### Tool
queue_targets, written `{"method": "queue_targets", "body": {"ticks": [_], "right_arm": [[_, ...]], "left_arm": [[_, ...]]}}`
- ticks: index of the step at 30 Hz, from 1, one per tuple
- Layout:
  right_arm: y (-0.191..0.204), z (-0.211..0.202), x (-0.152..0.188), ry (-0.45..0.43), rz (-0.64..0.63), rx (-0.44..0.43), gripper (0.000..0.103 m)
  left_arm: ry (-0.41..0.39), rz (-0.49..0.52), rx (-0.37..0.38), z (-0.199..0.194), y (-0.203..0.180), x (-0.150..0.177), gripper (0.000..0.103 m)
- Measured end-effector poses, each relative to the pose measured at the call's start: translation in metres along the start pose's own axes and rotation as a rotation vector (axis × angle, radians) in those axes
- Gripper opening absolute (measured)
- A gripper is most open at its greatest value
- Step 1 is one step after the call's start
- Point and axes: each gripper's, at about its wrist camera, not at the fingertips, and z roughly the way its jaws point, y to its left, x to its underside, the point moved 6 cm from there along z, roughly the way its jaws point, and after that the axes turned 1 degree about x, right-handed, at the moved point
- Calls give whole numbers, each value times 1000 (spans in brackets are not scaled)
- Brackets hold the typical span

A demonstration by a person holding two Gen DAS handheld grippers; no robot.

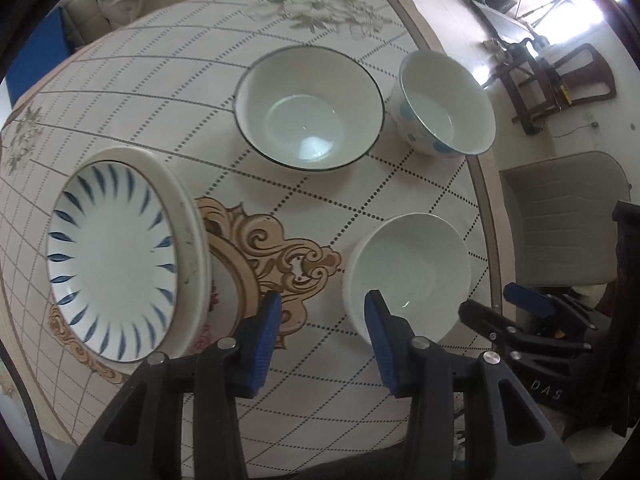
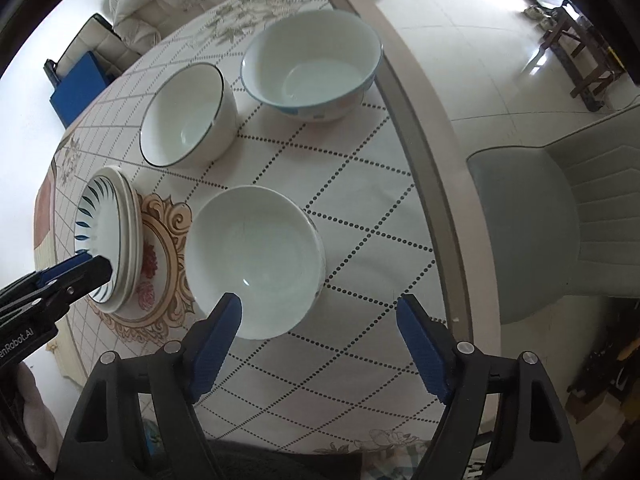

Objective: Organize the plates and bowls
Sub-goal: 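Grasp the pink-flower white bowl rim with both grippers, then set the pink-flower bowl down beside the black-rim bowl, open both grippers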

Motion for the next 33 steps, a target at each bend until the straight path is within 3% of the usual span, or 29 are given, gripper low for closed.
{"method": "queue_targets", "body": {"ticks": [3,4,6,8,13,15,17,21,33], "right_arm": [[-3,27,-4,57,-13,-25,70],[-5,35,-5,75,-14,-39,63],[-8,48,-8,106,-8,-55,58],[-11,60,-9,123,-9,-55,43],[-11,80,-13,153,6,-86,27],[-9,87,-13,165,1,-91,22],[-4,92,-13,171,0,-102,10],[11,95,-15,148,-40,-52,10],[51,92,-29,140,-101,-73,10]], "left_arm": [[51,-20,15,25,-5,-3,40],[60,-30,17,30,-5,-2,40],[79,-45,31,40,-5,2,28],[95,-58,52,48,-5,7,26],[115,-85,70,67,-4,15,19],[119,-104,84,71,-2,17,12],[115,-125,96,73,0,18,11],[102,-132,68,69,4,16,10],[77,-178,45,44,50,1,10]]}}
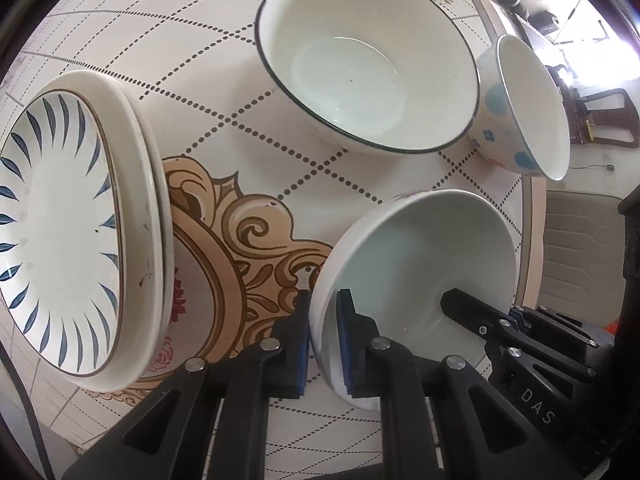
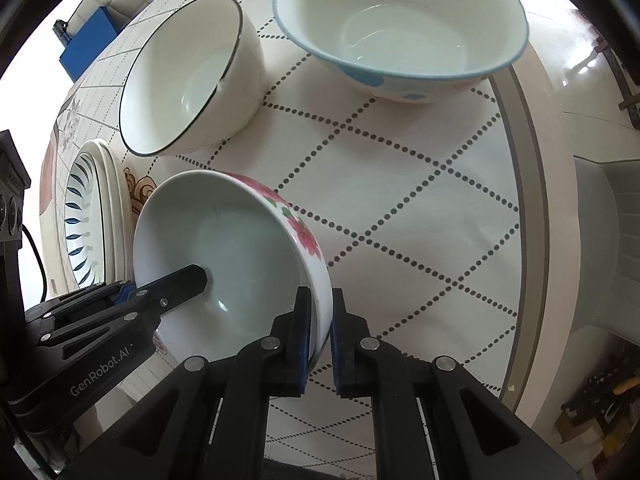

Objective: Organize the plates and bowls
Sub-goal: 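Set the pink-flower bowl down beside the black-rim bowl, open both grippers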

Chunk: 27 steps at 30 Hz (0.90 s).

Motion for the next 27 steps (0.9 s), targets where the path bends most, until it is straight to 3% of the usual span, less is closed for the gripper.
{"method": "queue_targets", "body": {"ticks": [11,16,18,20,22,26,27], "right_arm": [[3,7,-18,37,-24,0,10],[-5,1,-21,67,-13,-32,13],[-10,-5,-22,57,-13,-37,18],[-16,-18,-23,36,-18,-7,31],[-21,-35,-27,-3,-22,6,38],[-26,-65,-38,-47,-15,-36,58],[-25,-70,-43,-48,-7,-63,59]], "left_arm": [[23,-48,14,5,25,-11,12],[1,-35,-22,-6,27,-9,14],[-23,-21,-24,-25,31,-3,21],[-54,-10,-35,-44,35,-1,23],[-80,-3,-29,-63,37,-4,31],[-117,25,-7,-88,39,-31,44],[-125,35,-11,-90,37,-41,46]]}}
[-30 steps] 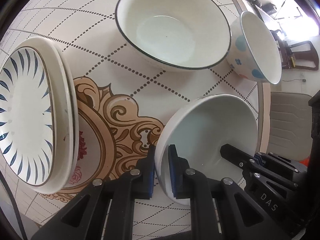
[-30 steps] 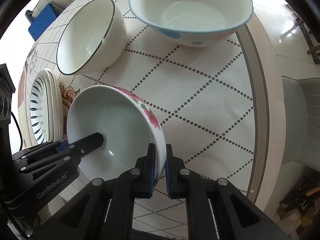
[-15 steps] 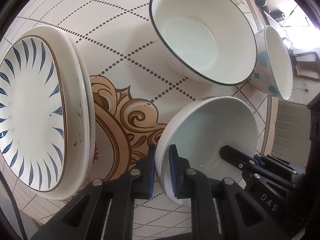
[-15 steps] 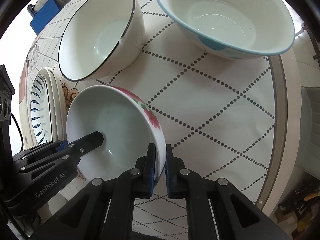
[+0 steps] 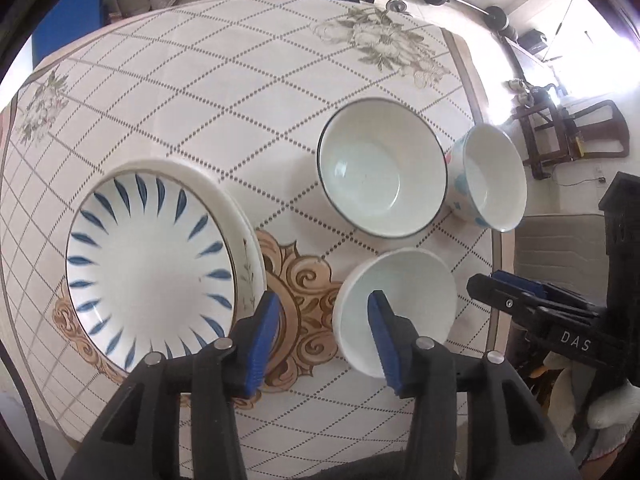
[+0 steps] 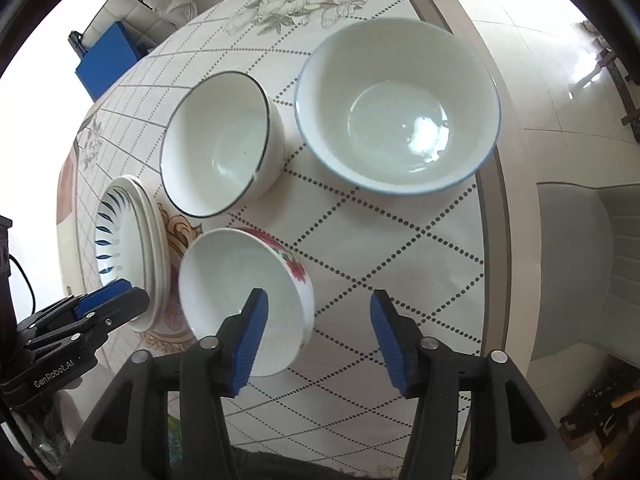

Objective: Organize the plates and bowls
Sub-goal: 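Set the pink-flower bowl down beside the black-rim bowl, open both grippers, then grasp the black-rim white bowl rim with both grippers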

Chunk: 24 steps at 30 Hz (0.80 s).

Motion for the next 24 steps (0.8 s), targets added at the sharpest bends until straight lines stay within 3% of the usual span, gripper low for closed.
{"method": "queue_targets", "body": {"ticks": [9,18,19,21,23,24], "right_arm": [[36,-5,-51,-20,134,-115,59],[54,43,-76,24,209,-113,58],[55,48,-77,32,217,-114,56],[56,55,-80,42,233,-118,50],[56,61,-82,45,245,-105,35],[54,63,-83,40,253,-85,32]], "left_arm": [[51,65,-18,22,-20,-83,46],[180,143,-19,64,-21,-102,46],[186,150,-26,69,-21,-103,44],[202,158,-25,77,-21,-102,28],[208,162,-35,82,-19,-102,20],[203,169,-38,83,-19,-102,16]]}}
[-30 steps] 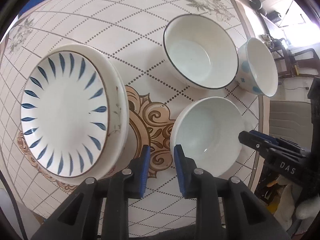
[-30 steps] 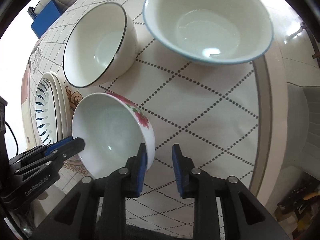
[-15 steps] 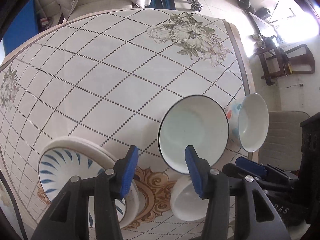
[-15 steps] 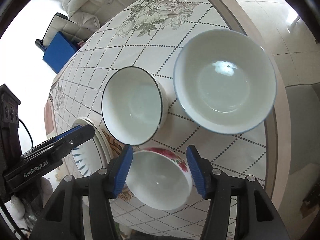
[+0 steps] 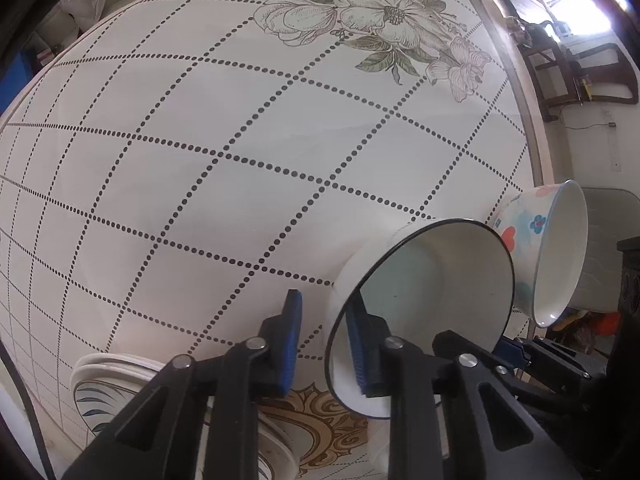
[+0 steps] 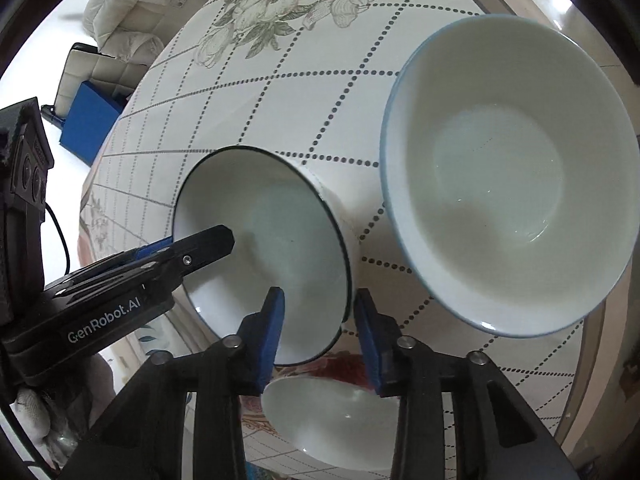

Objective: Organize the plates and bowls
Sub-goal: 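Grasp the black-rim white bowl rim with both grippers, then carry the black-rim bowl and lower it into the pink-flower bowl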

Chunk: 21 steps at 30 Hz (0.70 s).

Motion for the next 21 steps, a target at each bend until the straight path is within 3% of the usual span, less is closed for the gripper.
{"method": "queue_targets", "body": {"ticks": [4,7,12,21], "right_arm": [[-8,6,-3,-2,35,38,12],[-9,8,-2,-2,45,24,12],[-3,4,1,-27,4,82,10],[-2,-20,6,-51,-11,68,10]], "left_arm": [[-5,-5,3,4,-1,1,8],[-23,4,-22,5,-6,2,7],[-49,23,-40,-3,-16,8,6],[-96,38,-48,-37,-28,19,6]]}}
